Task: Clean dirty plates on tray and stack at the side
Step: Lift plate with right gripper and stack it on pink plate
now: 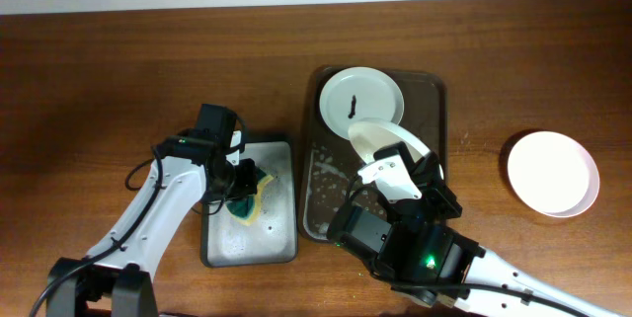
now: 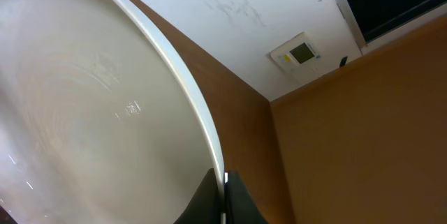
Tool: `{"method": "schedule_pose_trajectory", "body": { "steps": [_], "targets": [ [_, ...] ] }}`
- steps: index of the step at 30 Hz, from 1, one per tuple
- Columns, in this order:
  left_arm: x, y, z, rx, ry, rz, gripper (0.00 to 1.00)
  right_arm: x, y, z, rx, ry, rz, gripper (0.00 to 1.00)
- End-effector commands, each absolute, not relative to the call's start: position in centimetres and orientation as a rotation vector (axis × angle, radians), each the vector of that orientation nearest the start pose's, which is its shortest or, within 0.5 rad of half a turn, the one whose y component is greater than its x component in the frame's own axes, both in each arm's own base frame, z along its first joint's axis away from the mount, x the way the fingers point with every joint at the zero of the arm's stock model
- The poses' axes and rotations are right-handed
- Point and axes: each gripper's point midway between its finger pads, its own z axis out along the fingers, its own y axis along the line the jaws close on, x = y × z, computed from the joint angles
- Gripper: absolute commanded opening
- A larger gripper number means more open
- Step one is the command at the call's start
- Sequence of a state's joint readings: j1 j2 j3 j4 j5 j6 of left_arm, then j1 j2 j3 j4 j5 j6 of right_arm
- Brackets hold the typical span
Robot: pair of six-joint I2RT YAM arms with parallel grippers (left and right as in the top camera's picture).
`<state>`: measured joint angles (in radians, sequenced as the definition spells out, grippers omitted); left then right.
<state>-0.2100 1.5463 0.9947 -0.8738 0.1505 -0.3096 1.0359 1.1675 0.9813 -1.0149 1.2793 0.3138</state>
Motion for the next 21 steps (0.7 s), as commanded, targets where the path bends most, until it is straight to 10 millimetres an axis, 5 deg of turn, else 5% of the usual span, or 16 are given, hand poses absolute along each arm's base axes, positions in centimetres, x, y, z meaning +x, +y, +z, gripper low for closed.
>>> {"method": "schedule_pose_trajectory", "body": {
  "steps": [1, 4, 10, 11, 13, 19, 21],
  "targets": [
    [28.0, -8.2, 6.5, -0.118, 2.994, -0.258, 0.07, 25.0, 9.8, 27.0, -0.379, 1.855, -0.885, 0.04],
    [28.7, -7.4, 6.0, -0.120, 2.957, -0.179, 0.06, 25.0, 9.9, 26.9, -0.376, 1.858, -0.878, 0.04],
    [27.9, -7.0, 3.2, -0.120, 2.943, -0.169, 0.20, 25.0, 9.9, 26.8, -0.378, 1.861, -0.876, 0.04],
    [27.9, -7.0, 3.2, -0.120, 2.943, -0.170, 0.28, 25.0, 9.9, 26.8, -0.378, 1.861, -0.875, 0.04],
    [28.0, -7.4, 3.3, -0.117, 2.943, -0.196, 0.62, 25.1, 10.3, 26.2, -0.383, 1.892, -0.836, 0.04],
    [29.2, -9.7, 8.5, -0.007, 2.878, -0.380, 0.82, 25.4, 10.7, 25.8, -0.449, 1.918, -0.831, 0.04],
    [29.1, -9.7, 9.1, -0.005, 2.860, -0.382, 1.00, 25.4, 11.1, 24.7, -0.386, 1.984, -0.724, 0.04]
  ]
}}
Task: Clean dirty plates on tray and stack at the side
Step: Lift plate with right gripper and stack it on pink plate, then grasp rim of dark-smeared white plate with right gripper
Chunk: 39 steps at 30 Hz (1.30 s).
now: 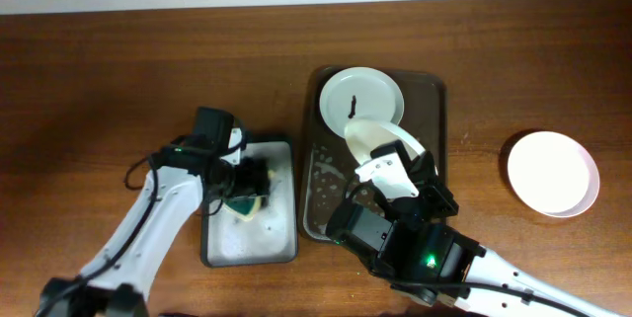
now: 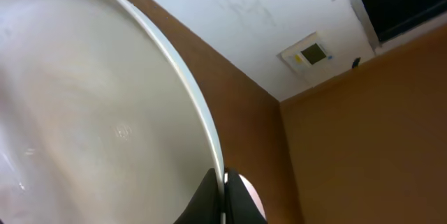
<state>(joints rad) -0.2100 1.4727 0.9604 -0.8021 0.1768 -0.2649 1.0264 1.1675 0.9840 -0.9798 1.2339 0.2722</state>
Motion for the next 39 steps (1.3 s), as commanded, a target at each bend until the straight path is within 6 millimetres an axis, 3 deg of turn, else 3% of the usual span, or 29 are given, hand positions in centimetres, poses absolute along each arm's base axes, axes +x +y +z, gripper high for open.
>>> {"method": "schedule_pose_trajectory", "body": {
  "steps": [1, 5, 9, 10, 13, 14, 16, 18, 20, 21, 22, 24, 26, 27, 28, 29, 30, 31, 34, 37, 39],
  "targets": [
    [29.1, -9.7, 9.1, -0.005, 2.860, -0.382, 1.00, 25.3, 11.4, 23.9, -0.414, 2.023, -0.698, 0.04],
    [29.1, -9.7, 9.1, -0.005, 2.862, -0.384, 1.00, 26.1, 9.1, 18.3, 0.065, 2.410, -0.289, 0.04],
    [29.1, -9.7, 9.1, -0.005, 2.860, -0.384, 1.00, 27.4, 2.4, 15.7, 0.353, 2.634, -0.047, 0.04],
    [29.2, -9.7, 9.2, -0.005, 2.856, -0.384, 1.00, 27.7, -1.8, 15.6, 0.547, 2.620, 0.020, 0.04],
    [29.2, -9.7, 9.2, -0.005, 2.856, -0.384, 1.00, 27.2, -10.4, 16.1, 0.956, 2.443, 0.099, 0.04],
    [29.2, -9.7, 9.2, -0.005, 2.856, -0.384, 1.00, 26.6, -13.8, 16.2, 1.104, 2.349, 0.113, 0.04],
    [29.3, -9.7, 9.2, -0.004, 2.854, -0.385, 1.00, 24.8, -18.8, 15.2, 1.351, 2.222, 0.082, 0.04],
    [29.2, -9.7, 9.2, -0.005, 2.855, -0.384, 1.00, 23.1, -21.7, 12.5, 1.515, 2.214, 0.064, 0.04],
    [29.2, -9.7, 9.2, -0.005, 2.855, -0.384, 1.00, 22.6, -22.7, 9.9, 1.600, 2.245, 0.076, 0.04],
    [29.2, -9.7, 9.2, -0.005, 2.855, -0.384, 1.00, 22.5, -22.9, 8.3, 1.635, 2.271, 0.093, 0.21],
    [29.2, -9.7, 9.2, -0.005, 2.856, -0.384, 1.00, 22.7, -22.8, 7.7, 1.644, 2.283, 0.117, 0.46],
    [29.1, -9.7, 9.1, -0.006, 2.862, -0.383, 1.00, 24.9, -21.5, 9.5, 1.565, 2.248, 0.298, 0.47],
    [29.1, -9.7, 9.1, -0.005, 2.861, -0.383, 1.00, 28.7, -18.3, 13.4, 1.288, 2.244, 0.531, 0.47],
    [29.1, -9.7, 9.1, -0.005, 2.861, -0.383, 1.00, 30.2, -16.1, 15.2, 1.117, 2.265, 0.597, 0.47],
    [29.1, -9.7, 9.1, -0.005, 2.861, -0.383, 1.00, 32.1, -12.0, 17.1, 0.826, 2.330, 0.627, 0.47],
    [29.1, -9.7, 9.1, -0.005, 2.861, -0.383, 1.00, 33.1, -8.9, 17.5, 0.641, 2.381, 0.631, 0.47],
    [29.1, -9.7, 9.1, -0.005, 2.861, -0.383, 1.00, 34.3, -4.8, 17.1, 0.442, 2.458, 0.611, 0.47],
    [29.1, -9.7, 9.1, -0.005, 2.861, -0.383, 1.00, 35.1, -2.2, 16.2, 0.328, 2.517, 0.543, 0.47],
    [29.1, -9.7, 9.1, -0.005, 2.861, -0.383, 1.00, 38.4, 3.5, 13.6, 0.053, 2.556, 0.322, 0.49],
    [29.1, -9.7, 9.1, -0.005, 2.861, -0.383, 1.00, 41.8, 6.4, 9.8, -0.056, 2.543, 0.170, 0.49],
    [29.1, -9.7, 9.1, -0.005, 2.861, -0.383, 1.00, 44.4, 7.4, 5.9, -0.073, 2.529, 0.154, 0.49]
  ]
}}
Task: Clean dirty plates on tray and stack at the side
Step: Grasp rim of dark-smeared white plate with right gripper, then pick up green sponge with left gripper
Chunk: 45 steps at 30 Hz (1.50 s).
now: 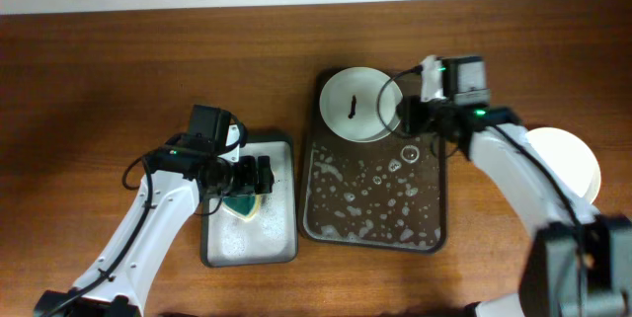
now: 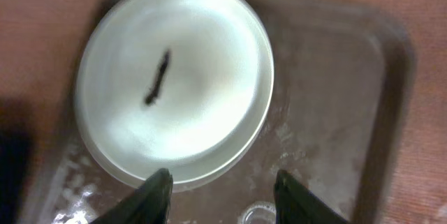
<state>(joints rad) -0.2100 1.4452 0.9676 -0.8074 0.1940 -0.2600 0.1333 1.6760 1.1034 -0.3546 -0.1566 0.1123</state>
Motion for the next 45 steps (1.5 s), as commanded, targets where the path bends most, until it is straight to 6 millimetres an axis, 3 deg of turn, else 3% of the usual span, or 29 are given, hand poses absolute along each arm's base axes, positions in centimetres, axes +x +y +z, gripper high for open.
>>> {"method": "schedule_pose_trajectory", "body": {
  "steps": [1, 2, 4, 5, 6, 8, 10, 12, 13, 16, 19, 21, 23, 24, 25, 27, 28, 29, 31, 33, 34, 35, 37, 38, 40, 42, 44, 45],
  "targets": [
    [29.1, -9.7, 9.1, -0.005, 2.861, -0.383, 1.00, 45.0, 7.5, 4.2, -0.065, 2.536, 0.154, 0.48],
    [29.1, -9.7, 9.1, -0.005, 2.861, -0.383, 1.00, 45.6, 7.3, 2.6, -0.056, 2.541, 0.134, 0.46],
    [29.1, -9.7, 9.1, -0.005, 2.861, -0.383, 1.00, 45.8, 7.0, 1.4, -0.048, 2.549, 0.114, 0.41],
    [29.1, -9.7, 9.1, -0.005, 2.861, -0.383, 1.00, 45.8, 7.0, 1.1, -0.010, 2.555, 0.126, 0.17],
    [29.1, -9.7, 9.1, -0.005, 2.861, -0.383, 1.00, 45.4, 7.1, 0.9, 0.036, 2.575, 0.142, 0.04],
    [29.1, -9.7, 9.1, -0.005, 2.861, -0.383, 1.00, 43.5, 6.8, 0.6, 0.114, 2.652, 0.148, 0.04],
    [29.1, -9.7, 9.1, -0.006, 2.862, -0.383, 1.00, 42.3, 6.6, 2.1, 0.119, 2.681, 0.142, 0.04],
    [29.1, -9.7, 9.1, -0.006, 2.862, -0.383, 1.00, 40.0, 6.3, 4.9, 0.121, 2.714, 0.135, 0.04],
    [29.1, -9.7, 9.1, -0.005, 2.861, -0.383, 1.00, 37.4, 6.0, 7.9, 0.125, 2.737, 0.140, 0.04],
    [29.1, -9.7, 9.1, -0.005, 2.861, -0.383, 1.00, 32.2, 5.3, 10.6, 0.257, 2.828, 0.142, 0.04],
    [29.1, -9.7, 9.1, -0.005, 2.860, -0.383, 1.00, 28.3, 4.9, 8.1, 0.374, 2.959, 0.118, 0.04],
    [29.2, -9.7, 9.2, -0.005, 2.857, -0.384, 1.00, 27.4, 5.0, 6.0, 0.422, 2.970, 0.138, 0.04],
    [29.3, -9.7, 9.2, -0.004, 2.854, -0.385, 1.00, 27.4, 6.7, 4.3, 0.412, 2.947, 0.299, 0.06],
    [29.3, -9.7, 9.2, -0.004, 2.853, -0.385, 1.00, 27.5, 6.6, 4.1, 0.407, 2.937, 0.287, 0.24],
    [29.3, -9.7, 9.2, -0.004, 2.854, -0.385, 0.99, 27.9, 6.6, 4.2, 0.356, 2.927, 0.285, 0.29],
    [29.2, -9.7, 9.1, -0.004, 2.855, -0.384, 1.00, 29.6, 6.8, 7.5, 0.076, 2.850, 0.274, 0.34],
    [29.2, -9.7, 9.1, -0.004, 2.857, -0.382, 1.00, 30.3, 7.2, 11.4, -0.023, 2.760, 0.293, 0.36],
    [29.4, -9.3, 8.9, -0.010, 2.858, -0.348, 1.00, 29.8, 7.9, 14.5, -0.066, 2.695, 0.352, 0.38],
    [29.5, -7.8, 7.2, -0.016, 2.868, -0.187, 1.00, 27.9, 8.8, 17.7, -0.100, 2.624, 0.451, 0.40],
    [29.4, -9.4, 4.9, 0.042, 2.875, -0.223, 0.90, 26.5, 8.6, 18.6, -0.103, 2.616, 0.457, 0.40],
    [29.6, -10.3, 3.3, 0.084, 2.878, -0.217, 0.77, 26.1, 8.6, 18.3, -0.101, 2.634, 0.457, 0.40],
    [29.9, -10.8, 2.5, 0.101, 2.875, -0.221, 0.71, 25.8, 8.6, 18.0, -0.097, 2.654, 0.456, 0.40],
    [30.8, -10.7, 0.3, 0.119, 2.877, -0.132, 0.45, 25.7, 8.5, 17.5, -0.093, 2.681, 0.456, 0.39],
    [30.9, -9.6, -1.5, 0.111, 2.902, -0.026, 0.24, 25.6, 8.5, 17.3, -0.092, 2.693, 0.456, 0.39],
    [30.4, -9.4, -3.2, 0.114, 2.947, -0.008, 0.00, 25.4, 8.7, 17.2, -0.093, 2.698, 0.469, 0.35],
    [30.2, -10.1, -3.1, 0.119, 2.959, -0.066, 0.00, 25.4, 8.7, 17.2, -0.094, 2.699, 0.469, 0.34],
    [30.6, -11.6, -0.9, 0.067, 2.952, -0.192, 0.00, 25.4, 8.7, 17.2, -0.094, 2.699, 0.470, 0.34],
    [30.7, -11.7, 0.5, 0.048, 2.945, -0.203, 0.19, 25.4, 8.7, 17.2, -0.094, 2.699, 0.469, 0.33]
  ]
}}
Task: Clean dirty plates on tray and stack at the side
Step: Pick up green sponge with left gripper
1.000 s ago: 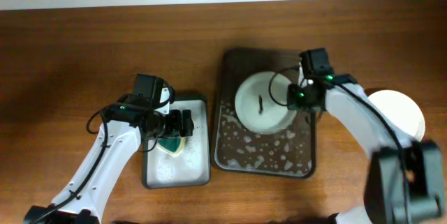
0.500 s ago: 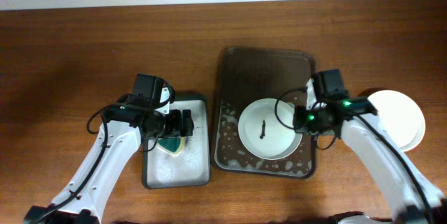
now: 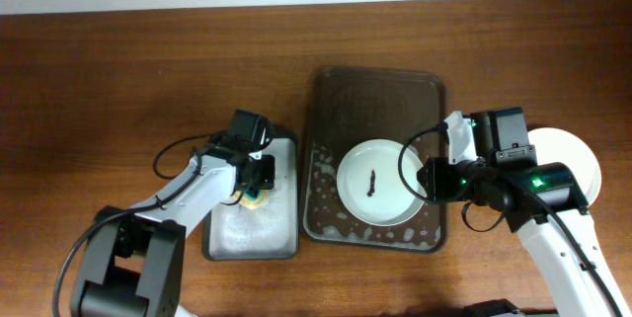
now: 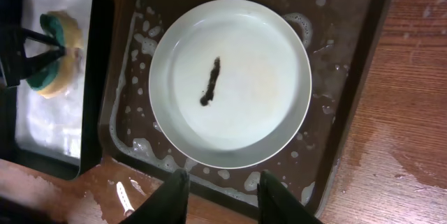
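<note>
A white plate (image 3: 380, 182) with a dark streak of dirt (image 4: 209, 81) lies in the near half of the wet brown tray (image 3: 375, 75). My right gripper (image 4: 222, 182) is open at the plate's rim on its right side, the fingers over the tray's edge, nothing between them. A clean white plate (image 3: 573, 159) sits on the table to the right, partly hidden by my right arm. In the small grey tray (image 3: 222, 248), my left gripper (image 3: 259, 177) is shut on the yellow-green sponge (image 4: 54, 55).
Soap suds and water drops cover the brown tray's floor (image 4: 136, 91). The wood to the right of the tray is wet (image 4: 405, 147). A small white object (image 4: 124, 199) lies on the table just outside the tray.
The dirty plate was at the tray's far end and now lies in its near half. My right gripper, open both times, is now nearer too. My left gripper and sponge have moved to their tray's far end.
My right gripper first held a plate tilted up over the tray while my left gripper held the sponge in its own tray. Later that plate was gone from the tray and my right gripper was open at the dirty plate. That plate now lies nearer.
</note>
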Tool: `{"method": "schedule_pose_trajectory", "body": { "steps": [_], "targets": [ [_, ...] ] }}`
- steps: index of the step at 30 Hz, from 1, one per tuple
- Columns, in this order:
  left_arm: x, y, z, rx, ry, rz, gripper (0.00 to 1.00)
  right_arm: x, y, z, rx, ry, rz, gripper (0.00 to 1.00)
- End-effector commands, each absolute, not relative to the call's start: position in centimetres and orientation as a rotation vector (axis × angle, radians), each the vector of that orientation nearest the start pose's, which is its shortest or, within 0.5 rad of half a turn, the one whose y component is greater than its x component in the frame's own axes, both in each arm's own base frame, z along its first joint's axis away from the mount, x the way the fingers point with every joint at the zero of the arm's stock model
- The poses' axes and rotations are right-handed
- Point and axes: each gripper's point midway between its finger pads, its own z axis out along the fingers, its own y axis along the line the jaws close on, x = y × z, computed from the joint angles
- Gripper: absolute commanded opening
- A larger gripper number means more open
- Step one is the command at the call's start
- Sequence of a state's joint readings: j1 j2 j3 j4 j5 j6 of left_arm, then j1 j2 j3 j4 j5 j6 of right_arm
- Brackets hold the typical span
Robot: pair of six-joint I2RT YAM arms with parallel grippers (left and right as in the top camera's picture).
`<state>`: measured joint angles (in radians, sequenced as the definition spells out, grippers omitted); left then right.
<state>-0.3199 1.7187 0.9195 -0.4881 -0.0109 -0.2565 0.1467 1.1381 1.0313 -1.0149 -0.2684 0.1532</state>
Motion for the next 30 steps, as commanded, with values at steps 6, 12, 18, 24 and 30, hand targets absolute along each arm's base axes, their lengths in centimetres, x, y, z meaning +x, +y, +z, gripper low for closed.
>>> {"method": "schedule_pose_trajectory", "body": {
  "steps": [6, 12, 18, 24, 30],
  "targets": [
    [29.0, -10.1, 5.6, 0.061, 2.946, -0.122, 0.75, 25.3, 8.7, 17.2, -0.093, 2.702, 0.468, 0.33],
    [25.5, -7.6, 2.4, 0.060, 3.042, 0.038, 0.52, 25.3, 8.7, 17.2, -0.093, 2.702, 0.469, 0.33],
    [26.6, -8.7, 0.0, 0.060, 2.948, -0.071, 0.00, 25.2, 8.6, 17.1, -0.092, 2.708, 0.469, 0.31],
    [28.1, -10.0, 7.6, 0.055, 2.868, -0.170, 0.00, 25.6, 6.6, 16.0, 0.027, 2.744, 0.317, 0.31],
    [30.2, -16.1, 15.8, 0.175, 2.678, -0.592, 0.00, 27.3, 5.6, 8.4, 0.203, 2.962, 0.186, 0.33]
  ]
}}
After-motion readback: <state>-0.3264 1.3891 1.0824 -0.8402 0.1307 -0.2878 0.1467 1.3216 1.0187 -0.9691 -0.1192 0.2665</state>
